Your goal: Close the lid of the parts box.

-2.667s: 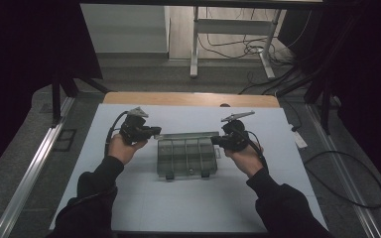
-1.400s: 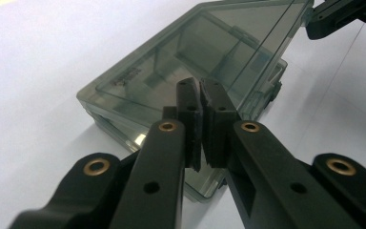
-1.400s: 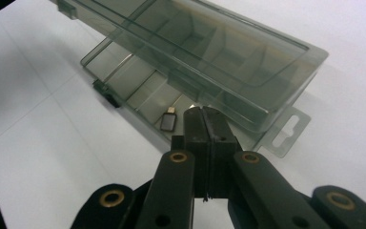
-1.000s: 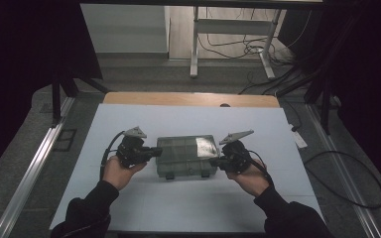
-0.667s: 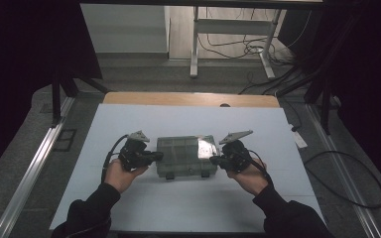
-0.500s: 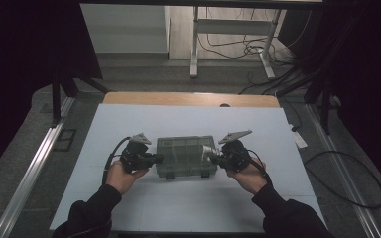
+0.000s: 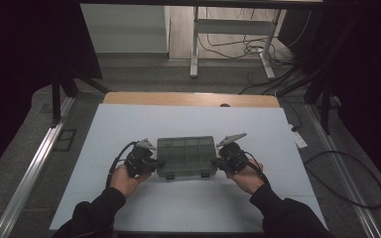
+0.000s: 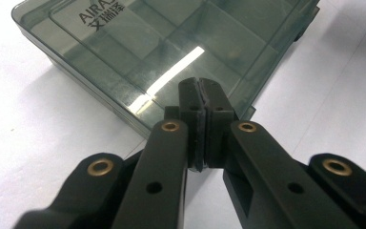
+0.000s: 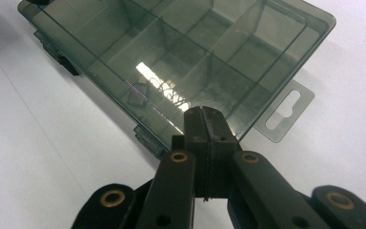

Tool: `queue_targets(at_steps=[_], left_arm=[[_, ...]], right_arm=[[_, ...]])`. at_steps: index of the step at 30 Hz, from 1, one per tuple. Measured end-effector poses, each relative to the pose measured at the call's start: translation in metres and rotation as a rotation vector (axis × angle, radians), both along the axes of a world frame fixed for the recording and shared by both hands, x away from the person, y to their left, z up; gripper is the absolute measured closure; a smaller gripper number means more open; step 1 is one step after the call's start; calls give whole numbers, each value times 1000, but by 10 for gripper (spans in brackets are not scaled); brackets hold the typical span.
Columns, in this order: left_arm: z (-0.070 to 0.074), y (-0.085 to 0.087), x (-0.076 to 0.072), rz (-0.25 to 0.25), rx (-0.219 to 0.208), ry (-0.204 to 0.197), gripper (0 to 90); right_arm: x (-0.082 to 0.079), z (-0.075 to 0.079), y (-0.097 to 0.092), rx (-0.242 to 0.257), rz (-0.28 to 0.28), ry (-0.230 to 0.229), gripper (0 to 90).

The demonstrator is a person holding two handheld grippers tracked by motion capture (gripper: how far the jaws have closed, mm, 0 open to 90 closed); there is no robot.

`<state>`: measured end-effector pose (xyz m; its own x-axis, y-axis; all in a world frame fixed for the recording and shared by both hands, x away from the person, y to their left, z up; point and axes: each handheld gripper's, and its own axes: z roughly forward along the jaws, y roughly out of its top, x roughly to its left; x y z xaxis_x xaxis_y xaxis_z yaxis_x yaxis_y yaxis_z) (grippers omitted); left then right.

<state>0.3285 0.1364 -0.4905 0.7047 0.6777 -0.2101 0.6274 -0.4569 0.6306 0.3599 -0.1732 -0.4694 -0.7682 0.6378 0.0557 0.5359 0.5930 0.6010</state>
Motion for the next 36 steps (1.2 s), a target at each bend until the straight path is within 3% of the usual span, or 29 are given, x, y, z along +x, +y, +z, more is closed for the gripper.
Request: queue_targets(at_steps=[12,13,17,30,36], left_arm=[[2,-5,-22,-27,24,20,873],[-1,-7,-26,-30,66,32,873],[-6,-7,-25,-30,86,53,883],[-5,-6,-20,-6,119,23,885],[1,-5,-22,-2,97,10,859]], right_arm=[[-2,0,0,-3,-5,-5,890],[-2,0,0,-3,-5,-6,889],[-3,0,0,-5,-5,-9,888],[-6,0,4,-8,11,-11,861],[-6,1,5,-11,5,-13,816]])
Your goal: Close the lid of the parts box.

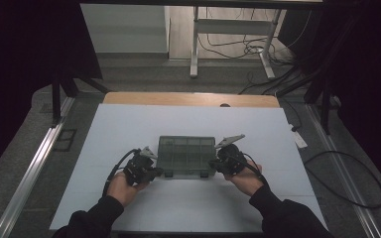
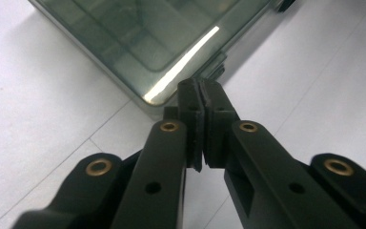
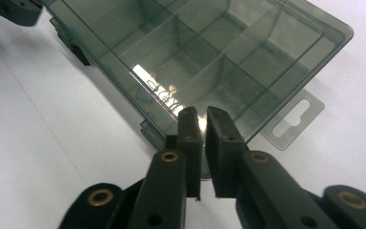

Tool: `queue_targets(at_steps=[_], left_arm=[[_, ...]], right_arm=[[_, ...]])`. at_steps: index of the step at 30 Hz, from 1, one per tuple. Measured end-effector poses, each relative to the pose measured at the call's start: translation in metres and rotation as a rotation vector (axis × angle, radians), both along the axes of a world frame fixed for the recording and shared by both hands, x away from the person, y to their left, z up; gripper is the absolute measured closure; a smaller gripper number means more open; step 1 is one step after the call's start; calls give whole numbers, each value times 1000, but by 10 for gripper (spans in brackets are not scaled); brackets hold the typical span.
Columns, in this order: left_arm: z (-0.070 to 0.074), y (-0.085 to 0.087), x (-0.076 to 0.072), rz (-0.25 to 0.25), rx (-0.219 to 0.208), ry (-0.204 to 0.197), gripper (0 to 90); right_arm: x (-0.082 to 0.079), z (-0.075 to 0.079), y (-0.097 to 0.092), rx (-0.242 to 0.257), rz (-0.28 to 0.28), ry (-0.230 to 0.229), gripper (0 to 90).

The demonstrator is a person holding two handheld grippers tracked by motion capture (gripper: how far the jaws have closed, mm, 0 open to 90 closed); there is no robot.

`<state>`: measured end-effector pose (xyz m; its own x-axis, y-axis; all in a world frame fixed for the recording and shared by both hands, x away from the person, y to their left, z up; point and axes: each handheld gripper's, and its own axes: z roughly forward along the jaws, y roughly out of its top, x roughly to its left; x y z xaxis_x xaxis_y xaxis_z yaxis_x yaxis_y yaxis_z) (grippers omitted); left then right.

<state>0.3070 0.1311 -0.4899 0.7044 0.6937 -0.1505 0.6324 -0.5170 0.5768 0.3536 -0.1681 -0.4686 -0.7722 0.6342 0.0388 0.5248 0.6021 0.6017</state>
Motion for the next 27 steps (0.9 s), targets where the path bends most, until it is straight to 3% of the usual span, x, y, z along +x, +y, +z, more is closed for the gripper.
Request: queue_targets(at_steps=[9,22,27], left_arm=[[10,5,-3,15,-32,-27,780],[15,13,-2,25,-94,-43,550],[16,16,-1,37,-99,-52,469]], right_arm=[[-6,4,3,-16,15,-33,702],[-8,12,-3,12,5,-44,449],[-8,13,-3,19,8,-43,367]])
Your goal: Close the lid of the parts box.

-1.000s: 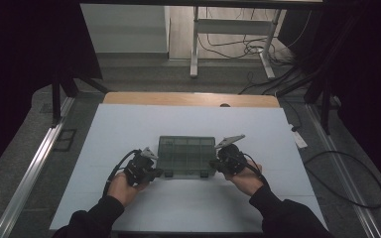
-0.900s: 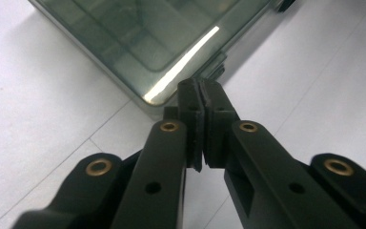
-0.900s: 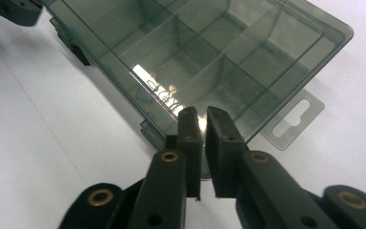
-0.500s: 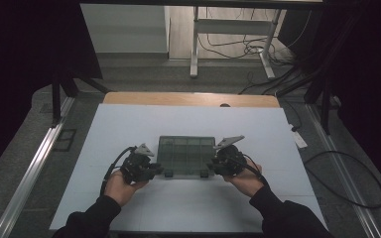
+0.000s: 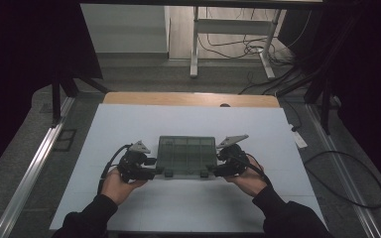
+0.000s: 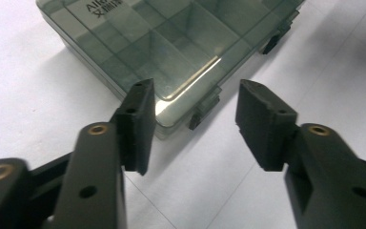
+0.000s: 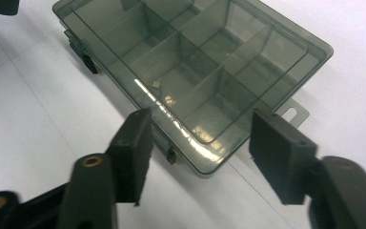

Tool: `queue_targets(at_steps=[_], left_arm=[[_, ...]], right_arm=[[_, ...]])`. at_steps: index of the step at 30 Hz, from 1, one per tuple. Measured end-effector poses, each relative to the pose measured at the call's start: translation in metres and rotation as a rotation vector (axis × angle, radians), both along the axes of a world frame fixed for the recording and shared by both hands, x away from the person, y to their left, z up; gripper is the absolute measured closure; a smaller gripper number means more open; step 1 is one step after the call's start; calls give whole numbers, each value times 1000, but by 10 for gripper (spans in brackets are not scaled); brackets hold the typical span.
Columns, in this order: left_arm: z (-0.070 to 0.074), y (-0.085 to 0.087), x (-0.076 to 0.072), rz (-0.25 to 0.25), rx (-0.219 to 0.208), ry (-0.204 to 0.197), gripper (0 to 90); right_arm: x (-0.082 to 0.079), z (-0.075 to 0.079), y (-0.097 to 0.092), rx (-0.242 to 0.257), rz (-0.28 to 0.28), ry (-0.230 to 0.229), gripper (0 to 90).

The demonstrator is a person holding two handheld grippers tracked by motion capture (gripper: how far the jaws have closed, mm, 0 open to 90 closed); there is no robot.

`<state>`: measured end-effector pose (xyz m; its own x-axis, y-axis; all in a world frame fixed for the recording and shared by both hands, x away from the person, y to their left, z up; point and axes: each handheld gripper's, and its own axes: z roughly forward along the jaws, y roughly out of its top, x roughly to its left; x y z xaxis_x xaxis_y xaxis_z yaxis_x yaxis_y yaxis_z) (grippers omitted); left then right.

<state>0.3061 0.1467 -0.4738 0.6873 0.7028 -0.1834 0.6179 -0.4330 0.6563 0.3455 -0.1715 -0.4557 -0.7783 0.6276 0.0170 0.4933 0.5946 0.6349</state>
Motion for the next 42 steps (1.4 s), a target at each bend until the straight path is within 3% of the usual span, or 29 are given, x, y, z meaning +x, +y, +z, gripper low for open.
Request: queue_targets(at_steps=[9,13,19,27,32,42], left_arm=[[1,4,1,25,-33,-16,243],[4,7,0,32,-63,-14,177],[9,12,-3,33,-91,-10,92],[13,18,-9,33,-91,-29,45],[14,19,-12,31,-52,-54,27],[15,22,-17,40,-26,-80,16]], right_arm=[[-2,6,-1,9,-16,4,207],[-3,9,-4,27,-14,25,196],[-6,12,-7,35,-2,13,134],[-10,13,-13,59,9,14,71],[-11,14,-18,81,6,24,51],[-17,16,-29,96,5,16,27]])
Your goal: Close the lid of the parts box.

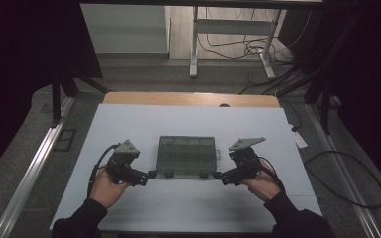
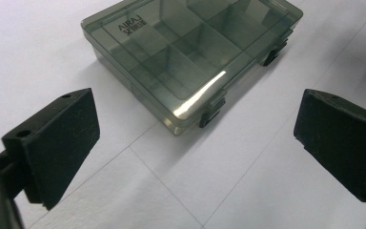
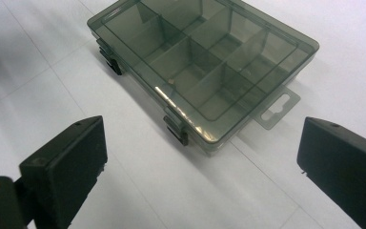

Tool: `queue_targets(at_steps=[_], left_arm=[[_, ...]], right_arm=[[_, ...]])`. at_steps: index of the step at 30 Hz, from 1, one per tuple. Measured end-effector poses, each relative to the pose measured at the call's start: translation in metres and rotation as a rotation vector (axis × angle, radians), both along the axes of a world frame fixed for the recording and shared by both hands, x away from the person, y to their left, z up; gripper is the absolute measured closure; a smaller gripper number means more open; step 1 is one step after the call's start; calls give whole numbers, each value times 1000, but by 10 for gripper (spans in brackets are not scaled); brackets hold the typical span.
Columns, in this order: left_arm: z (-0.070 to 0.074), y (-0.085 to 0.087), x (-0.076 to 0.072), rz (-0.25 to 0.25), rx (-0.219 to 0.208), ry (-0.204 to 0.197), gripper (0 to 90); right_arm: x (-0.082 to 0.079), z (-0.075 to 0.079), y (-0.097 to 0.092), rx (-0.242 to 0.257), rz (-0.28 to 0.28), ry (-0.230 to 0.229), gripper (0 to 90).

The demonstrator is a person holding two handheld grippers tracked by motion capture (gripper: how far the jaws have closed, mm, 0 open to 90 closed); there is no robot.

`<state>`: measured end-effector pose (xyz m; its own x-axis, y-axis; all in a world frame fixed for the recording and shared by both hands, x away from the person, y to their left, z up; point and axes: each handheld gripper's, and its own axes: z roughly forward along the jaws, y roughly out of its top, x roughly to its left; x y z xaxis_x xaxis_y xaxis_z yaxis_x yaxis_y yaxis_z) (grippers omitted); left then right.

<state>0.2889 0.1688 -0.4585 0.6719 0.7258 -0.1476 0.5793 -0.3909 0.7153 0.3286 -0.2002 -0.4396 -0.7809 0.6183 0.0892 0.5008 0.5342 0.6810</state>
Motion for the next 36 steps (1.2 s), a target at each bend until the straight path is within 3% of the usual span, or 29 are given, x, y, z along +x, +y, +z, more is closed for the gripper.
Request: queue_targets(at_steps=[36], left_arm=[[4,29,-30,55,-30,-48,10]], right_arm=[[-30,6,-50,51,-69,-30,8]])
